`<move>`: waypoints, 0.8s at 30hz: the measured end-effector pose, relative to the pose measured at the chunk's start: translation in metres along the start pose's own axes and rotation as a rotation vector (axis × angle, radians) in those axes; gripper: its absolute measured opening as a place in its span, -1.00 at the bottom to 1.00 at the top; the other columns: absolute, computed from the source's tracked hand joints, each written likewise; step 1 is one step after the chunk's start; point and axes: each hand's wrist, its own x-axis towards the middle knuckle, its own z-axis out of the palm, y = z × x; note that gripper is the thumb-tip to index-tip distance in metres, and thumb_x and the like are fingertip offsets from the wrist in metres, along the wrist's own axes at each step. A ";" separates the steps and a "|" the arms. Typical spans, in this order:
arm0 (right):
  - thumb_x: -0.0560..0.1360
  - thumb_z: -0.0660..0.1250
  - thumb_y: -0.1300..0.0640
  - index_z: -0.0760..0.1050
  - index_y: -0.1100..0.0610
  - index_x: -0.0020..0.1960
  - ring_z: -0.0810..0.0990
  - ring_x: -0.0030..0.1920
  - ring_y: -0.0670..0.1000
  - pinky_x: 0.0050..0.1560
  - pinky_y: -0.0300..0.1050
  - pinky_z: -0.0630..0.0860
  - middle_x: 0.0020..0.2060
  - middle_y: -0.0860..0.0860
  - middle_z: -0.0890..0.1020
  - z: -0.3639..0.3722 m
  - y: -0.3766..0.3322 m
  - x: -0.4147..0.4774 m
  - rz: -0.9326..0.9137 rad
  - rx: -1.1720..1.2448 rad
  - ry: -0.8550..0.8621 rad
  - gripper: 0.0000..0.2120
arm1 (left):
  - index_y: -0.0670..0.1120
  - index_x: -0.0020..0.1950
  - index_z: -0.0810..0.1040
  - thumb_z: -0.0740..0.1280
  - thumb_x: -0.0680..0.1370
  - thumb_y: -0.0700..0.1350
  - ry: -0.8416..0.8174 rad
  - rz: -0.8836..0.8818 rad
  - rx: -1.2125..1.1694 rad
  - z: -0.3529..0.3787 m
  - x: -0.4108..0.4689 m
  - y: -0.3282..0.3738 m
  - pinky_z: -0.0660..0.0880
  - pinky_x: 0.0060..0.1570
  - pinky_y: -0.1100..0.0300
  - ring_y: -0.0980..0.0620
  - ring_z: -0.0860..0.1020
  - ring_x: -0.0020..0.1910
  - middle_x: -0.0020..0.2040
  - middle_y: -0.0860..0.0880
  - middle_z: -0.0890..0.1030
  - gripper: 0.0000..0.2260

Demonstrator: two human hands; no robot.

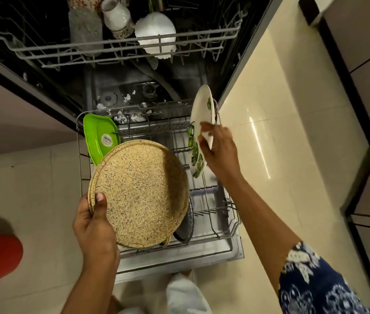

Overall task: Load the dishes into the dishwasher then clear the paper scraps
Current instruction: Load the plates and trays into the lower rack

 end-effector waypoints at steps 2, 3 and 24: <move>0.50 0.35 0.04 0.46 0.06 0.25 0.57 0.03 -0.09 0.02 -0.12 0.56 0.03 -0.01 0.60 -0.001 -0.005 -0.035 0.204 0.323 -0.220 -0.66 | 0.00 0.05 0.62 0.35 0.52 -0.03 -0.009 -0.032 -0.002 0.003 -0.005 0.000 0.36 0.33 -0.20 -0.14 0.52 0.23 0.09 -0.06 0.62 -0.85; 0.48 0.37 0.05 0.48 0.07 0.23 0.58 0.03 -0.13 0.01 -0.15 0.56 0.03 -0.03 0.61 -0.003 -0.006 -0.050 0.314 0.468 -0.304 -0.66 | -0.06 0.13 0.60 0.38 0.47 0.02 -0.017 -0.069 0.000 0.004 -0.006 -0.001 0.36 0.32 -0.22 -0.15 0.52 0.24 0.12 -0.10 0.61 -0.72; 0.58 0.22 0.22 0.46 0.10 -0.03 0.56 -0.23 -0.22 -0.18 -0.24 0.50 -0.25 -0.12 0.61 -0.081 0.048 -0.191 0.671 0.549 0.324 -0.92 | 0.00 0.49 0.31 0.36 0.54 -0.11 -0.779 0.269 1.144 -0.006 -0.038 -0.111 0.33 0.34 0.05 -0.06 0.29 0.46 0.53 -0.01 0.22 -0.47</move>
